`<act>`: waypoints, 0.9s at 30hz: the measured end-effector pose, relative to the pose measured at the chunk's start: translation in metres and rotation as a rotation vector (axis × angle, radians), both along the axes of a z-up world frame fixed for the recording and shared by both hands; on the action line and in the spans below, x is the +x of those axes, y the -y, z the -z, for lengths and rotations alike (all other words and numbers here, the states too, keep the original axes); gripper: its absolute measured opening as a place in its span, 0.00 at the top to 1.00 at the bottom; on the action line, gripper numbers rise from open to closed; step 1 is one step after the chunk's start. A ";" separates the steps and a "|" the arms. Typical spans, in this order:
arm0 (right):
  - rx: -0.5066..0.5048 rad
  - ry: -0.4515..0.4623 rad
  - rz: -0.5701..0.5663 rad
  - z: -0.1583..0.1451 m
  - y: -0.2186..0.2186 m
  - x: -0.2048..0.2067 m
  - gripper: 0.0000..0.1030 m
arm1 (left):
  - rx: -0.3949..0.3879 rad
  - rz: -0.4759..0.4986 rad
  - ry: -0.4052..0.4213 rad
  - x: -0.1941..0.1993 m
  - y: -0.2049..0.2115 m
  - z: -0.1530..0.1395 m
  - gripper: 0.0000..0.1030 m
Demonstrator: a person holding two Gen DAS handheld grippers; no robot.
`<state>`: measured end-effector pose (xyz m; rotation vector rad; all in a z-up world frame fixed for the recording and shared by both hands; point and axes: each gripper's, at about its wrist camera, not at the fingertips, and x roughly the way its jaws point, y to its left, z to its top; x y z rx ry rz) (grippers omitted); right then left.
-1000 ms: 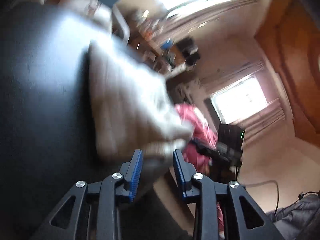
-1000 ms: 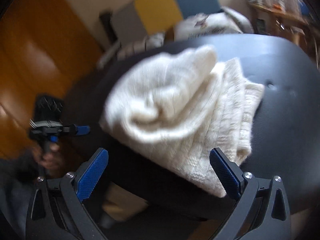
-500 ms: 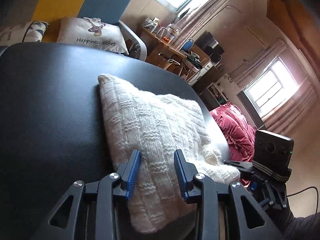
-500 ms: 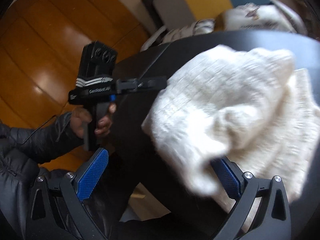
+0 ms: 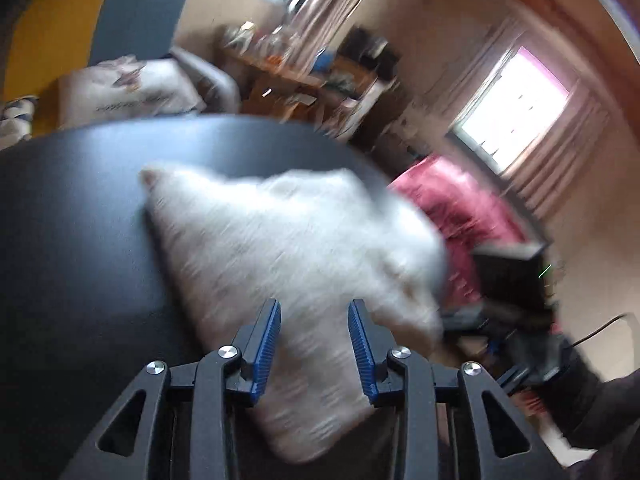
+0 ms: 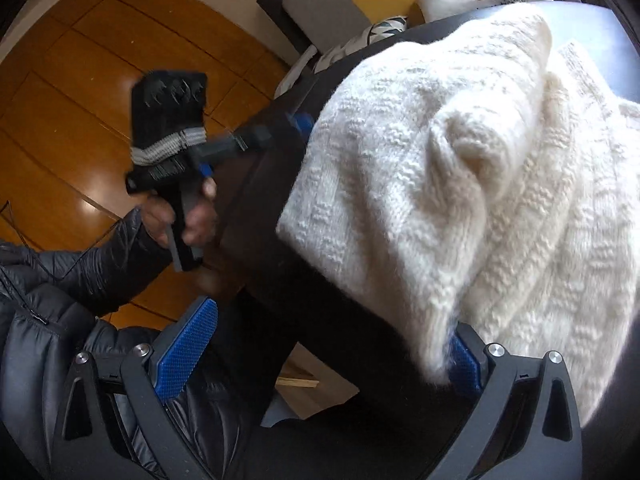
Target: Fold clothes
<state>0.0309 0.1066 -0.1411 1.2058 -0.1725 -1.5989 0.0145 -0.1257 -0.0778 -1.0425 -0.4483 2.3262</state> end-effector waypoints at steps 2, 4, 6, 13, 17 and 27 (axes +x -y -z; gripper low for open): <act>0.029 -0.039 0.011 -0.010 -0.004 0.005 0.01 | -0.034 0.029 -0.024 -0.009 -0.015 -0.006 0.66; 0.058 -0.077 0.022 -0.020 -0.009 0.010 0.01 | -0.096 0.090 0.021 -0.020 -0.039 0.003 0.66; 0.087 -0.116 0.033 -0.030 -0.013 0.015 0.01 | -0.151 0.134 0.058 -0.026 -0.058 0.020 0.66; 0.123 -0.153 0.029 -0.028 -0.011 0.010 0.01 | -0.054 0.159 0.068 -0.024 -0.060 0.034 0.66; 0.145 -0.139 0.004 -0.015 -0.006 0.004 0.01 | 0.053 0.124 0.096 -0.020 -0.036 0.035 0.66; 0.182 -0.171 -0.042 -0.018 0.005 -0.005 0.01 | -0.061 0.198 0.096 0.000 -0.040 0.052 0.66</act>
